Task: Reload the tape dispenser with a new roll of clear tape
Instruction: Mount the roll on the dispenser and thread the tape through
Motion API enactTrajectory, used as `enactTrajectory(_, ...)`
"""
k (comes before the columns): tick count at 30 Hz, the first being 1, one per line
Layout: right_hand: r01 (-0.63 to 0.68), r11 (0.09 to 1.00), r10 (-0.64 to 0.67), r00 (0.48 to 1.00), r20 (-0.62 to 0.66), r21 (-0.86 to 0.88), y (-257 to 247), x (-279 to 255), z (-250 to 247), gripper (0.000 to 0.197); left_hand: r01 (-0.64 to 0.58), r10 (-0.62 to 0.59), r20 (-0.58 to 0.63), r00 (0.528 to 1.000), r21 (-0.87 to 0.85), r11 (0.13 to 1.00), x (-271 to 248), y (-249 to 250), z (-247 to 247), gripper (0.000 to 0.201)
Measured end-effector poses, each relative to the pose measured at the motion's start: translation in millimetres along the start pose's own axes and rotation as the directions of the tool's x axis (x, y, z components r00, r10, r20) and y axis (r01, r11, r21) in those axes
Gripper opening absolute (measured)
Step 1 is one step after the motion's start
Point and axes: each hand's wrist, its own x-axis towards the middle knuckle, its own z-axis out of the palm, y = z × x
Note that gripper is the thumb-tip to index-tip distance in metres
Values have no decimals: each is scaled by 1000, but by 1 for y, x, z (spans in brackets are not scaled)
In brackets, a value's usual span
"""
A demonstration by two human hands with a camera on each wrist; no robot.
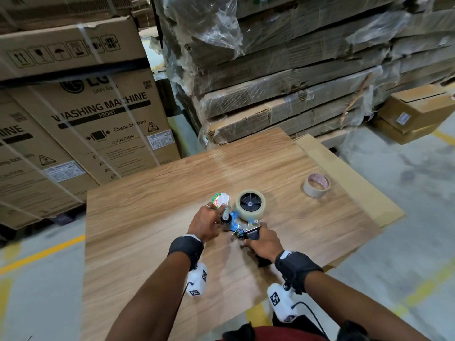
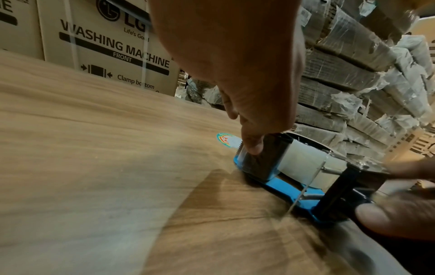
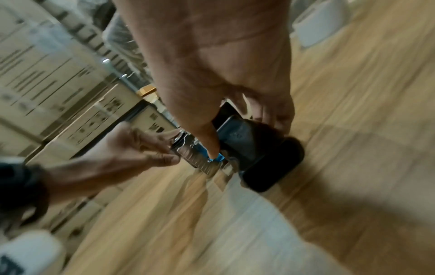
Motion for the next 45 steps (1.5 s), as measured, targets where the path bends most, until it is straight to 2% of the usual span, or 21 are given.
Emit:
enactTrajectory(2, 172, 963, -192, 979, -76, -208, -2, -4, -5, 76, 3, -3, 13, 1000, -28, 1000, -1, 2, -3, 52)
enactTrajectory(3, 287, 904, -333, 937, -103, -318, -3, -5, -7, 72, -6, 6, 21, 1000, -26, 1000, 0, 3, -5, 47)
enactTrajectory(5, 486, 737, -579, 812, -70, -470, -9, -6, -11, 56, -22, 22, 32, 999, -5, 1000, 1, 4, -8, 39)
enactTrajectory(7, 607, 610, -689, 724, 39, -510, -18, -4, -12, 38, -25, 25, 48, 999, 9, 1000, 4, 4, -10, 36)
enactTrajectory(9, 662, 549, -704, 695, 144, -510, -26, -1, -12, 30, -34, 34, 42, 999, 6, 999, 5, 4, -10, 33)
enactTrajectory(11, 675, 521, -697, 690, 196, -523, -32, 2, -12, 29, -54, 54, 14, 998, -10, 998, 4, 3, -8, 39)
enactTrajectory(13, 666, 543, -674, 709, 209, -511, -36, 6, -14, 26, -57, 57, -2, 998, -28, 998, 1, 2, -6, 47)
enactTrajectory(17, 681, 592, -665, 715, 216, -431, -41, 13, -16, 18, -53, 52, -24, 998, -31, 998, -5, 2, -2, 24)
enactTrajectory(20, 677, 633, -661, 725, 194, -374, -39, 16, -15, 16, -55, 53, -47, 997, -41, 998, -7, 1, 1, 22)
enactTrajectory(25, 631, 678, -641, 759, 119, -376, -41, 19, -7, 20, -62, 54, -89, 995, -93, 994, -10, 0, 5, 42)
enactTrajectory(28, 567, 727, -608, 793, 20, -387, -44, 20, 1, 19, -52, 40, -99, 994, -116, 992, -12, 1, 6, 53)
enactTrajectory(31, 489, 792, -554, 827, -94, -365, -45, 20, 6, 18, -25, 17, -87, 996, -96, 995, -14, 0, 7, 49)
enactTrajectory(33, 469, 821, -529, 840, -123, -326, -43, 20, 7, 17, -21, 15, -79, 997, -79, 997, -14, -1, 8, 51)
enactTrajectory(36, 508, 820, -553, 822, -138, -263, -34, 20, 5, 14, -20, 16, -62, 998, -70, 997, -13, -3, 8, 57)
enactTrajectory(38, 572, 776, -618, 775, -135, -267, -25, 19, 3, 18, -10, 6, -54, 999, -79, 997, -13, -3, 7, 58)
enactTrajectory(40, 625, 728, -676, 722, -146, -283, -14, 18, 1, 29, -1, -4, -57, 998, -83, 997, -14, -1, 6, 48)
enactTrajectory(41, 624, 723, -682, 715, -157, -296, -9, 18, -1, 36, -2, -2, -57, 998, -75, 997, -15, 0, 5, 40)
enactTrajectory(43, 578, 747, -651, 737, -183, -330, 3, 15, -4, 52, -9, 7, -59, 998, -47, 999, -19, 1, 7, 21)
enactTrajectory(45, 497, 807, -574, 788, -223, -319, 12, 9, -7, 62, 22, -28, -90, 996, -61, 998, -23, 0, 12, 7)
